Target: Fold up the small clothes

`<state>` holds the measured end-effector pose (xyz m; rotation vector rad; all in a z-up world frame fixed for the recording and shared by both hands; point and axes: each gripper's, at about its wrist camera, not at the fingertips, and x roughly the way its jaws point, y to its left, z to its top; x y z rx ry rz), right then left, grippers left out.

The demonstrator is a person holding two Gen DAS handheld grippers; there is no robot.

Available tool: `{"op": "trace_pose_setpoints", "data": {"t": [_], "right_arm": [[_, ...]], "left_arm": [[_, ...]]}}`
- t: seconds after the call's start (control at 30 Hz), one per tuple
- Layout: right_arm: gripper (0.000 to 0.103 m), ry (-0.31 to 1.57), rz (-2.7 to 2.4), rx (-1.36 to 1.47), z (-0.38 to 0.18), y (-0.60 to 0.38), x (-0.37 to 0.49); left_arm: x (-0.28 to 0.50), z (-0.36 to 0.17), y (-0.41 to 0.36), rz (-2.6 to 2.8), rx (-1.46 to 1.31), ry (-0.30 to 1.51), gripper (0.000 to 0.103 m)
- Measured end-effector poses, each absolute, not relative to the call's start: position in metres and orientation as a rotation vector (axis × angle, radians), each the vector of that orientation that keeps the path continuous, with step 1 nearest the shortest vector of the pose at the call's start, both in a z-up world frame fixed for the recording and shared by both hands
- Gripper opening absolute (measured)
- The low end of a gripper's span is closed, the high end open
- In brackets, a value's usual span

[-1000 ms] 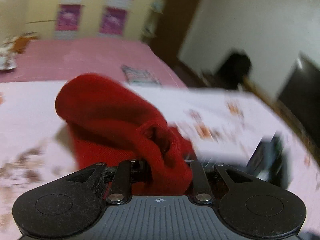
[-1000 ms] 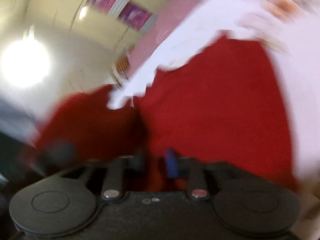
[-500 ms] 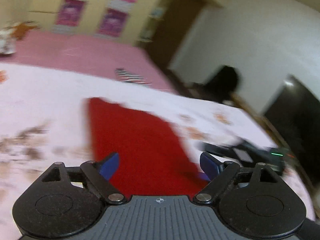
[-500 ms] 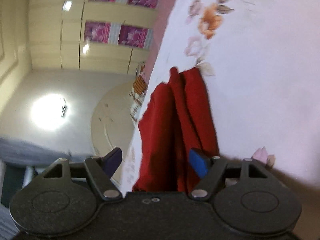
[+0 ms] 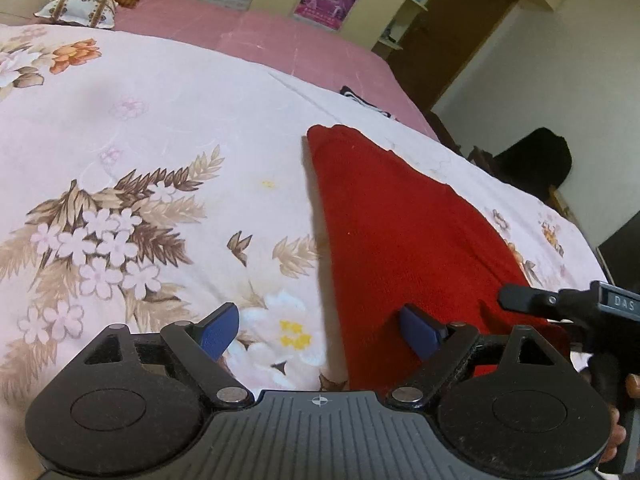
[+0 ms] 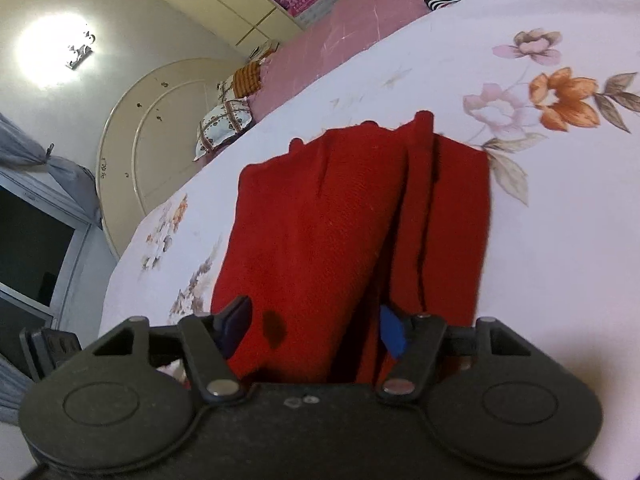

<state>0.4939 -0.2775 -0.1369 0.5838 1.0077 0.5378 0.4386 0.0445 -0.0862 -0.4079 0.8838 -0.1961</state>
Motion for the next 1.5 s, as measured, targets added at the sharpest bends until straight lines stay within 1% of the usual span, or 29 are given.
{"op": "trace_pose_setpoints", "data": {"t": [0.07,0.1,0.13,0.17,0.2,0.23,0.3,0.5,0.6,0.67,0.77,0.83,0.87,0.9,0.97,1.03,1.07,1.1,1.13,1.17,1.2,1.23,1.27,1.33,1.4,1.43,1.5], "right_arm": [[0.066,1.001,0.548,0.548,-0.135,-0.272,0.496],[0.063,0.992,0.549,0.522,-0.135,-0.269,0.497],[0.057,0.984,0.543,0.493,-0.134,-0.265,0.497],[0.042,0.979,0.528,0.449,-0.132,-0.262,0.496],[0.035,0.971,0.501,0.393,-0.129,-0.259,0.494],[0.033,0.965,0.495,0.376,-0.126,-0.259,0.491],[0.021,0.947,0.490,0.359,-0.119,-0.260,0.485],[0.019,0.797,0.478,0.122,-0.084,-0.235,0.454],[0.018,0.745,0.431,0.057,-0.072,-0.236,0.437],[0.019,0.736,0.388,0.023,-0.076,-0.241,0.431],[0.019,0.849,0.362,0.133,-0.113,-0.258,0.441],[0.022,0.822,0.376,0.193,-0.120,-0.266,0.440],[0.030,0.811,0.380,0.230,-0.119,-0.271,0.439],[0.045,0.802,0.385,0.274,-0.117,-0.277,0.438],[0.064,0.752,0.355,0.369,-0.114,-0.294,0.440],[0.062,0.726,0.354,0.498,-0.115,-0.311,0.451],[0.057,0.731,0.351,0.551,-0.118,-0.319,0.458],[0.049,0.738,0.338,0.583,-0.121,-0.325,0.466],[0.043,0.755,0.324,0.585,-0.123,-0.327,0.473],[0.033,0.772,0.323,0.566,-0.125,-0.325,0.479],[0.031,0.778,0.332,0.525,-0.125,-0.320,0.485],[0.025,0.775,0.342,0.474,-0.123,-0.313,0.488],[0.008,0.755,0.354,0.413,-0.120,-0.306,0.487],[0.008,0.687,0.377,0.281,-0.109,-0.293,0.486],[0.008,0.640,0.410,0.247,-0.103,-0.291,0.487],[0.008,0.641,0.399,0.226,-0.106,-0.290,0.490],[0.010,0.749,0.342,0.148,-0.127,-0.285,0.505]], "left_arm": [[0.448,-0.084,0.046,-0.183,-0.362,0.878,0.087],[0.452,-0.083,0.046,-0.174,-0.353,0.878,0.087],[0.456,-0.083,0.047,-0.167,-0.356,0.884,0.087],[0.459,-0.082,0.046,-0.166,-0.354,0.888,0.087],[0.460,-0.082,0.045,-0.168,-0.345,0.887,0.087],[0.460,-0.081,0.044,-0.166,-0.336,0.886,0.087],[0.460,-0.080,0.041,-0.164,-0.323,0.877,0.087],[0.461,-0.072,0.029,-0.166,-0.284,0.824,0.087],[0.465,-0.070,0.016,-0.206,-0.253,0.827,0.087],[0.469,-0.069,0.002,-0.220,-0.200,0.844,0.087],[0.470,-0.069,-0.008,-0.218,-0.158,0.849,0.087],[0.468,-0.068,-0.007,-0.225,-0.151,0.846,0.087],[0.468,-0.067,-0.004,-0.230,-0.153,0.847,0.087],[0.468,-0.067,-0.002,-0.234,-0.160,0.851,0.087],[0.468,-0.066,0.002,-0.242,-0.172,0.858,0.087],[0.467,-0.065,0.003,-0.246,-0.188,0.857,0.087],[0.468,-0.066,0.005,-0.245,-0.197,0.846,0.087],[0.466,-0.066,0.006,-0.241,-0.198,0.832,0.087],[0.467,-0.066,0.005,-0.238,-0.192,0.830,0.087],[0.467,-0.068,0.003,-0.237,-0.187,0.835,0.087],[0.467,-0.070,0.002,-0.237,-0.188,0.841,0.087],[0.467,-0.071,0.001,-0.240,-0.191,0.847,0.087],[0.466,-0.071,0.001,-0.240,-0.196,0.847,0.087],[0.462,-0.070,0.002,-0.239,-0.193,0.841,0.087],[0.459,-0.070,-0.001,-0.228,-0.160,0.825,0.087],[0.459,-0.071,-0.002,-0.226,-0.147,0.820,0.087],[0.458,-0.071,-0.001,-0.230,-0.157,0.820,0.087]]}}
